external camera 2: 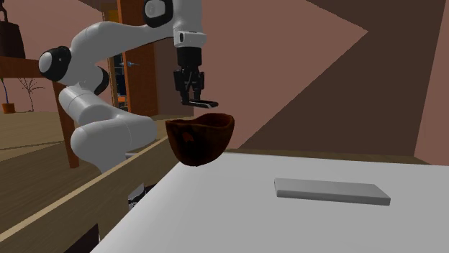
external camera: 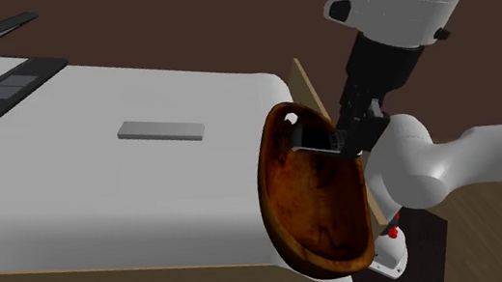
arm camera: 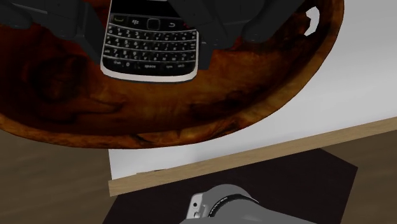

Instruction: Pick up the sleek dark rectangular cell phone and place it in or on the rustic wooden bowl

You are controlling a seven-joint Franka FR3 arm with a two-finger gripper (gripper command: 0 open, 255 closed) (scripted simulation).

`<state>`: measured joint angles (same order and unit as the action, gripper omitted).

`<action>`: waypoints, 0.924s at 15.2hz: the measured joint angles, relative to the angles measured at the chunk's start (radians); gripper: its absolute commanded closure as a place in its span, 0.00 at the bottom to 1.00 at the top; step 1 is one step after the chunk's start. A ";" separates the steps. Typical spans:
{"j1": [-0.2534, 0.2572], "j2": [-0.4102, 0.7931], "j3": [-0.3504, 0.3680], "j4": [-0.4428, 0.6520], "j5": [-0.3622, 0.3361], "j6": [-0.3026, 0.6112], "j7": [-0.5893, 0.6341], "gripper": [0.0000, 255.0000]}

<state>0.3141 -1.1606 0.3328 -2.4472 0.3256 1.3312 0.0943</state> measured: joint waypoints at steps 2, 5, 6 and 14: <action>0.003 -0.011 0.003 -0.022 0.004 0.012 -0.002 1.00; 0.003 -0.012 0.005 -0.028 0.005 0.016 -0.002 1.00; 0.003 -0.013 0.005 -0.028 0.005 0.016 -0.002 1.00; 0.003 -0.013 0.005 -0.029 0.005 0.016 -0.002 0.00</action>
<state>0.3174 -1.1735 0.3378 -2.4760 0.3310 1.3473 0.0920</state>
